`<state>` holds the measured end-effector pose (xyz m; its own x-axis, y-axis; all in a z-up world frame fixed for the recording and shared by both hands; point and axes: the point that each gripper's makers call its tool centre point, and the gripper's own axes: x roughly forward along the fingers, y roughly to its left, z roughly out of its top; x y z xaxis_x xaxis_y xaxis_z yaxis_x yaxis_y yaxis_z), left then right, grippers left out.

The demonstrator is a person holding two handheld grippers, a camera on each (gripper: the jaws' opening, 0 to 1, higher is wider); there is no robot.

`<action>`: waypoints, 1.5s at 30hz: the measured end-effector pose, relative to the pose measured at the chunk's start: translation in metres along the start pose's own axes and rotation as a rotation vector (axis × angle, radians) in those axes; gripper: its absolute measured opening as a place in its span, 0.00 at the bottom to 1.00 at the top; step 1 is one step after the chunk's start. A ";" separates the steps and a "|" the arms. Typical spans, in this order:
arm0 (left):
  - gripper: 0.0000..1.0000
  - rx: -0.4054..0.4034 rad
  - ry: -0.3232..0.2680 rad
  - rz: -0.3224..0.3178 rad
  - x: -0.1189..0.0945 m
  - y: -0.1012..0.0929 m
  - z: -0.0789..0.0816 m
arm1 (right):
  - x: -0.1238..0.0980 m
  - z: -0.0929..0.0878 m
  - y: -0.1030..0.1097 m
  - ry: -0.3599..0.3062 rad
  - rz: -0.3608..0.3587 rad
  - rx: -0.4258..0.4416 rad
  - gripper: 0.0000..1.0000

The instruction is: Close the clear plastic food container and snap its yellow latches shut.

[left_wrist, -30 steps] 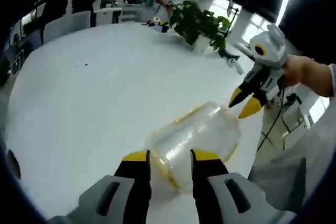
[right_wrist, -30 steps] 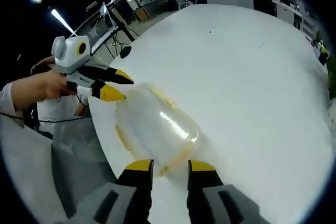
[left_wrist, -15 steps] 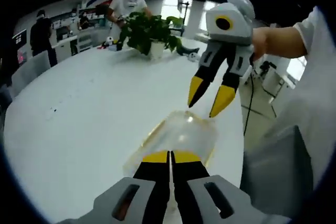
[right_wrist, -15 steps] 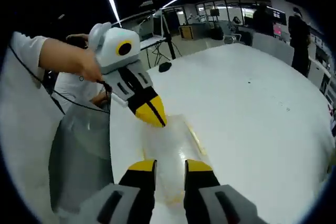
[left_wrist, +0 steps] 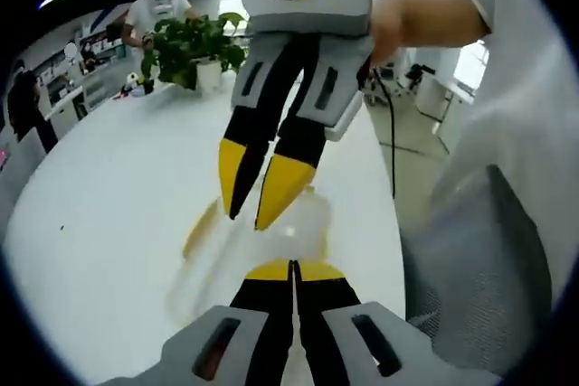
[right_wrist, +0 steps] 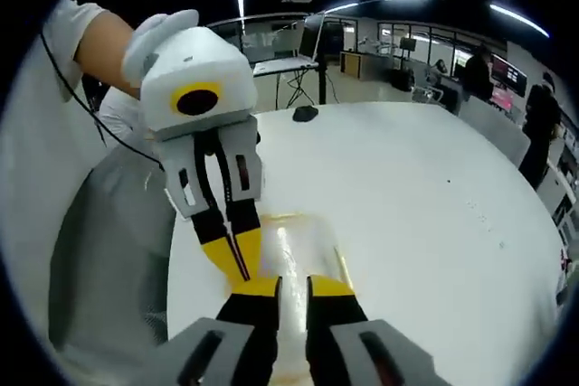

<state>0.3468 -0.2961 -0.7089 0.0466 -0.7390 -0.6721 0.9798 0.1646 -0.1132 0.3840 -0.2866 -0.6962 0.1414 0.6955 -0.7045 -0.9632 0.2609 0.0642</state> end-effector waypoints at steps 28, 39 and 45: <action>0.38 0.145 0.053 0.124 0.010 0.002 -0.012 | 0.025 -0.022 -0.023 0.180 0.071 -0.086 0.38; 0.42 0.321 0.118 0.178 0.018 0.005 -0.016 | 0.030 -0.020 -0.021 0.224 0.148 -0.063 0.40; 0.41 0.320 0.156 0.179 0.019 0.008 -0.014 | 0.033 -0.021 -0.020 0.287 0.187 -0.069 0.40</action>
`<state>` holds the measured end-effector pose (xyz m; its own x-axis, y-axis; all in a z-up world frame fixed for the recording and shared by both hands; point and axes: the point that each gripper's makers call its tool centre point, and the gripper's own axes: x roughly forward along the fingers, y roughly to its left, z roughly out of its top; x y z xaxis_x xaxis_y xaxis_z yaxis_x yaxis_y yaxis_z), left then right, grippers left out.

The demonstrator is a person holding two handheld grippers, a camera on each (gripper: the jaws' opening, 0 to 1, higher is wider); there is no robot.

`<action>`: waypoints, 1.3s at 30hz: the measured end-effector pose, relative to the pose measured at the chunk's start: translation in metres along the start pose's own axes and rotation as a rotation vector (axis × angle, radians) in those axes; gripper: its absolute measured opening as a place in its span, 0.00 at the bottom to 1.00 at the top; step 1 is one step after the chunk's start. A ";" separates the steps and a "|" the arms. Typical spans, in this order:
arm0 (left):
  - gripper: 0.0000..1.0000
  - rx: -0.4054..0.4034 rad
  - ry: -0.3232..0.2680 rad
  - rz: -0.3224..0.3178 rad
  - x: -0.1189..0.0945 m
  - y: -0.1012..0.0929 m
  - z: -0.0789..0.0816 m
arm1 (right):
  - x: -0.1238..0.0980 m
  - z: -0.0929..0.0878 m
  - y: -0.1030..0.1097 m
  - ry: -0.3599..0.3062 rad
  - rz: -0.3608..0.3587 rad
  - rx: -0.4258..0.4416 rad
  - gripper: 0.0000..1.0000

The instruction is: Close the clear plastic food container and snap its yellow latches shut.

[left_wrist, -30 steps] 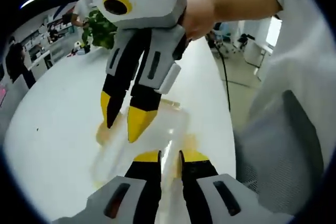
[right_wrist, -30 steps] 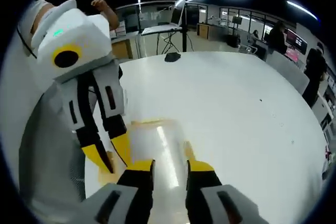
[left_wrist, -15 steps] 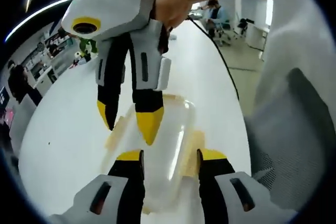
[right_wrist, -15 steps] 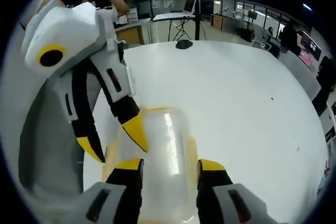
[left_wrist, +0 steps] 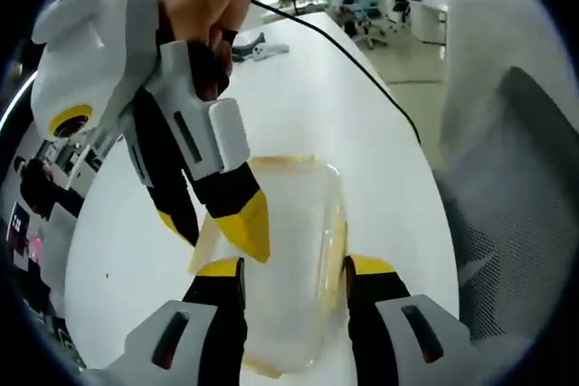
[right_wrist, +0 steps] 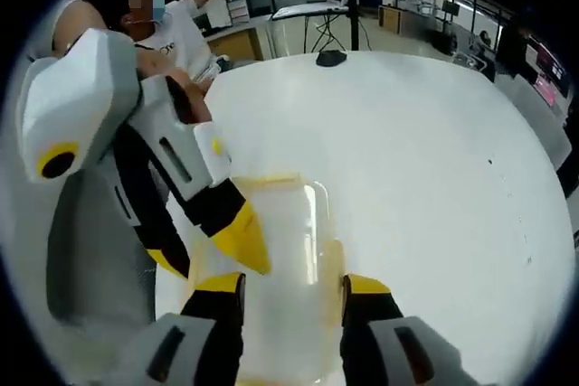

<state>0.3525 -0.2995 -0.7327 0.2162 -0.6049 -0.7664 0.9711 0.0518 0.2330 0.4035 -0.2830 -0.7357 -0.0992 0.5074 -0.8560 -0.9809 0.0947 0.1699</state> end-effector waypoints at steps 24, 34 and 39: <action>0.39 -0.022 0.079 -0.039 0.003 0.003 -0.003 | 0.008 -0.005 0.006 0.115 0.124 -0.008 0.36; 0.36 0.018 0.047 0.092 0.010 -0.001 -0.001 | 0.010 -0.006 0.004 0.116 0.080 -0.020 0.36; 0.38 0.032 0.056 0.086 0.005 0.001 -0.002 | 0.008 -0.004 0.002 0.112 0.091 -0.021 0.37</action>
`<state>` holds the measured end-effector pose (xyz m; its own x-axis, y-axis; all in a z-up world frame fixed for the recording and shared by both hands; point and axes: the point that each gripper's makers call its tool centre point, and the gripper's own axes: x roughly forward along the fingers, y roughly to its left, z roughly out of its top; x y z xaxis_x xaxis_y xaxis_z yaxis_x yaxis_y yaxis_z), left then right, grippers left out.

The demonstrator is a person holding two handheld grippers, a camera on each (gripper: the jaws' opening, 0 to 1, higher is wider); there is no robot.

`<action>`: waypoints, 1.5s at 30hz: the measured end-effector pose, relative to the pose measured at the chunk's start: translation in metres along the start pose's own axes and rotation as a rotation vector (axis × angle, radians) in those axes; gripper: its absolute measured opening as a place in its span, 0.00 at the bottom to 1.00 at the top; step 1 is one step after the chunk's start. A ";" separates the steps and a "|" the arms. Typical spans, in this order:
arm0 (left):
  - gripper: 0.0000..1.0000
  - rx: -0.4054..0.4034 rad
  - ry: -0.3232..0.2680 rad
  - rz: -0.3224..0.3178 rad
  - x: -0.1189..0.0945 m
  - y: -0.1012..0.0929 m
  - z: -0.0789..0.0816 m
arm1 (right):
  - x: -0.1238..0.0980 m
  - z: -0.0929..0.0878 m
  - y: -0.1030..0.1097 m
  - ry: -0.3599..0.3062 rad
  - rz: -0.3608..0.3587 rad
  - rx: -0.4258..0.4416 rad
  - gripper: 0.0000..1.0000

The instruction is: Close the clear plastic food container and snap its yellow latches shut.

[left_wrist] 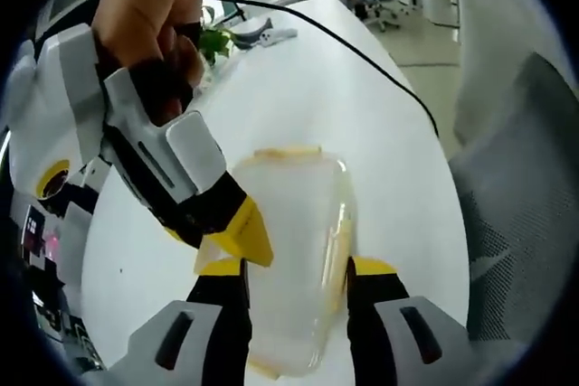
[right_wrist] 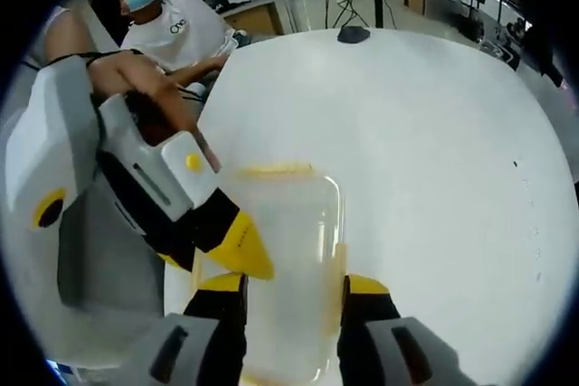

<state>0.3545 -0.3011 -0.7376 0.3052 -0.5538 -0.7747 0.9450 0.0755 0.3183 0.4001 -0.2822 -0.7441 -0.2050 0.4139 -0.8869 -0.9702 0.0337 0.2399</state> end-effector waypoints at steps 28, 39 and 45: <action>0.42 -0.052 -0.080 -0.039 -0.011 -0.006 0.014 | -0.024 0.000 0.008 -0.195 -0.076 0.061 0.49; 0.62 -0.103 -0.065 -0.124 -0.029 0.022 -0.003 | -0.035 -0.017 0.023 -0.212 -0.140 0.028 0.61; 0.64 -0.118 -0.060 -0.151 -0.032 0.033 -0.013 | -0.026 -0.032 0.037 -0.187 -0.144 0.012 0.70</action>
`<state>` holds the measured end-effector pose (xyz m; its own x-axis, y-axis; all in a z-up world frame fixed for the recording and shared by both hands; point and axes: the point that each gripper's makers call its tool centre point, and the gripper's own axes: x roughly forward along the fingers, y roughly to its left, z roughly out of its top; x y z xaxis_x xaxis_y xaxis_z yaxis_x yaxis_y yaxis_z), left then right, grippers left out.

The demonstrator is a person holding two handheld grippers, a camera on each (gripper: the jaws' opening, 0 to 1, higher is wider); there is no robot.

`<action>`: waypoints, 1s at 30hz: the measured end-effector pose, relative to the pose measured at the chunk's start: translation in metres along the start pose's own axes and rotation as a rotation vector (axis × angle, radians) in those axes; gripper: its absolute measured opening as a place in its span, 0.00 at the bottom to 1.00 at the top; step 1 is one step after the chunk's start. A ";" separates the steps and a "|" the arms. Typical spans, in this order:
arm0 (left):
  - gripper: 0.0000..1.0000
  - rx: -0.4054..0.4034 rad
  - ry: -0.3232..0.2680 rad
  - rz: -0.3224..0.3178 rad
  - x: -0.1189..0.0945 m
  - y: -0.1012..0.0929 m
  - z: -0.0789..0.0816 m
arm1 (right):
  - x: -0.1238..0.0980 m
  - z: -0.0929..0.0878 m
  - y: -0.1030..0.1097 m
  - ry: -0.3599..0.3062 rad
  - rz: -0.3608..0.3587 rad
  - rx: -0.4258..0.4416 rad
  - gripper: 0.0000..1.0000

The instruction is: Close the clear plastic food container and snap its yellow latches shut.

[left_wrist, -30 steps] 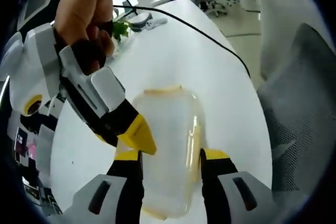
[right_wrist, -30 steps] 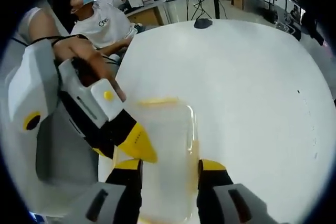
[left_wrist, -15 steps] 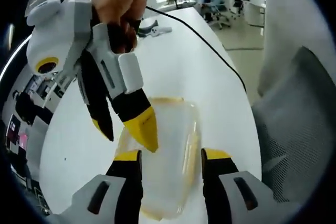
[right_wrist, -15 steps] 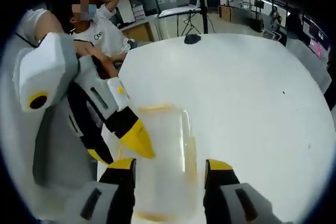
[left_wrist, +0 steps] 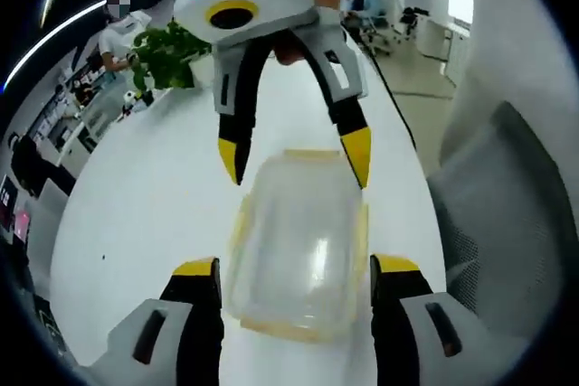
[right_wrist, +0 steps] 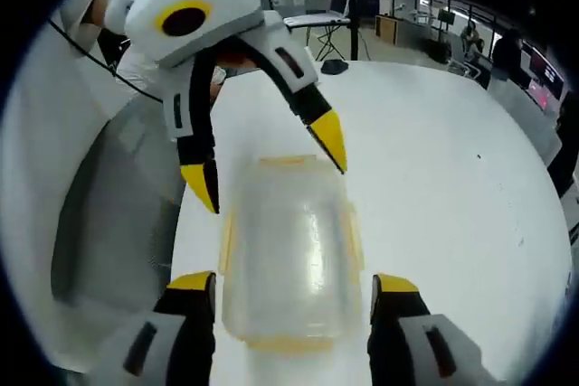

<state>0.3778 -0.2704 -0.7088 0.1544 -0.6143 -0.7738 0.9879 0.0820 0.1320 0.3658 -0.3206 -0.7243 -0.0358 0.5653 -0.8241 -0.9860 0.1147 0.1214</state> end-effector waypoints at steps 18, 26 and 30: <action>0.73 0.024 0.099 -0.088 0.021 -0.001 -0.032 | 0.016 -0.025 0.000 0.088 -0.099 -0.068 0.78; 0.71 -0.003 0.061 -0.057 0.017 -0.005 -0.036 | 0.018 -0.021 0.000 0.073 -0.098 -0.094 0.71; 0.71 -0.006 0.061 -0.054 0.011 -0.007 -0.043 | 0.024 -0.013 0.004 0.075 -0.096 -0.101 0.71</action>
<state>0.3735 -0.2441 -0.7450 0.1018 -0.5688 -0.8162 0.9948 0.0553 0.0855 0.3590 -0.3169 -0.7508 0.0508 0.4924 -0.8689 -0.9967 0.0802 -0.0128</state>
